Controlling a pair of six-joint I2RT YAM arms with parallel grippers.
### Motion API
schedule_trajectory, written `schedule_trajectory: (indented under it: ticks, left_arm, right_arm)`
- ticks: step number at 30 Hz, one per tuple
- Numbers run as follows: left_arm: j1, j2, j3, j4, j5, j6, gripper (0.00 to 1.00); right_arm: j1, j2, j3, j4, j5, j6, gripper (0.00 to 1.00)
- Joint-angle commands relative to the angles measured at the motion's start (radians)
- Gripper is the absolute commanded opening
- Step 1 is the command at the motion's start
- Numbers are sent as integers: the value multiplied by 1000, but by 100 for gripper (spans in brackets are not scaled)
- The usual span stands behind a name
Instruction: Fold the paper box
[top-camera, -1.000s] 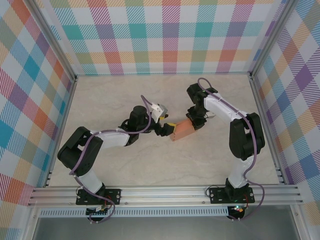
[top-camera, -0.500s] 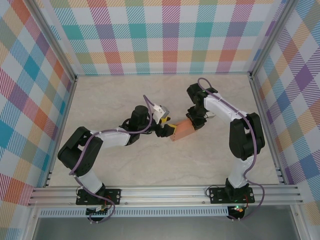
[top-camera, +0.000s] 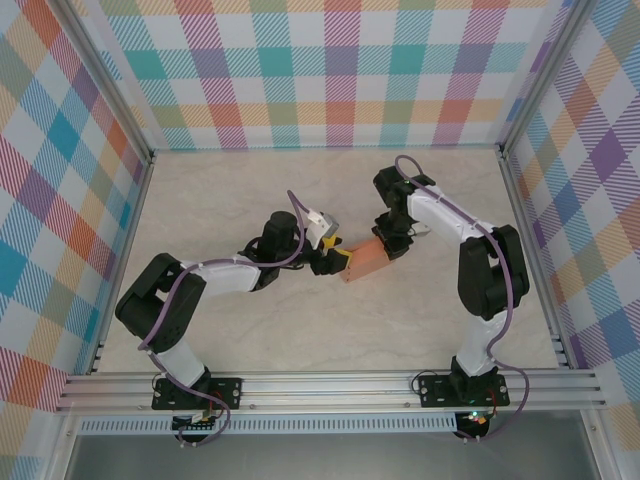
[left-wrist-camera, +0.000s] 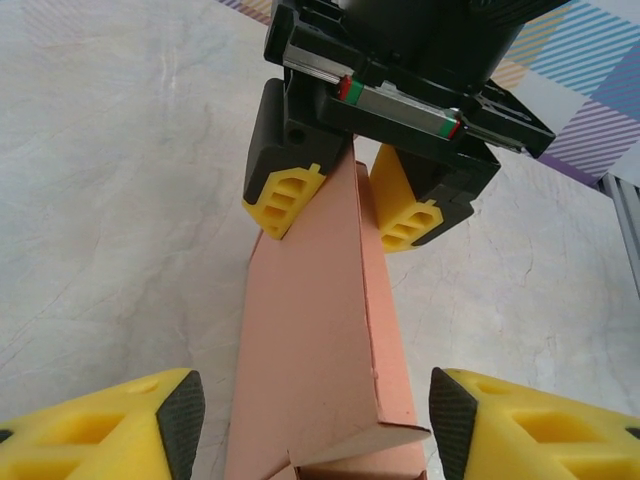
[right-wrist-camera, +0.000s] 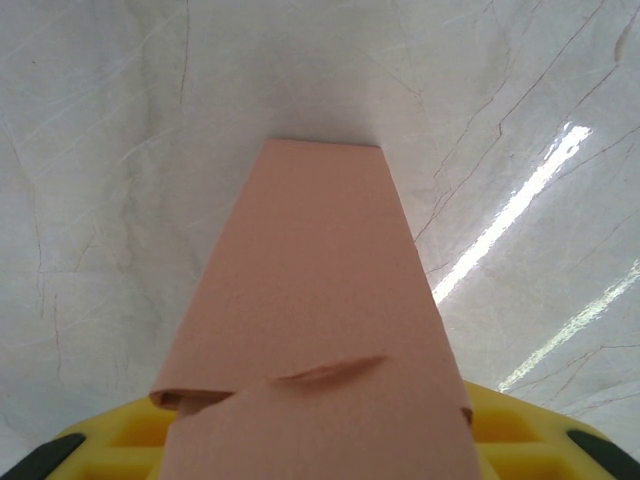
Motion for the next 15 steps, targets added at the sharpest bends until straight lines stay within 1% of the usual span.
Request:
schedule_trajectory:
  ticks: [1,3,6,10,13,15]
  left_arm:
    - [-14,-10,22,22,32,-43,65]
    - [-26,-16,21,33,-5,-94,73]
    - [-54,-14,24,18,-48,-138,80]
    - [-75,-7,16,3,-106,-137,78]
    - [-77,-10,3,7,-170,-136,72]
    - [-76,-14,8,-4,-182,-130,69]
  right_arm:
    - [10,107,-59,25,-51,-13,32]
    - [11,105,-58,22,-51,-14,32]
    - [11,107,-58,23,-49,-10,32]
    - [10,110,-57,27,-54,-6,32]
    - [11,108,-56,26,-55,-6,32]
    - [12,108,-55,22,-54,-6,32]
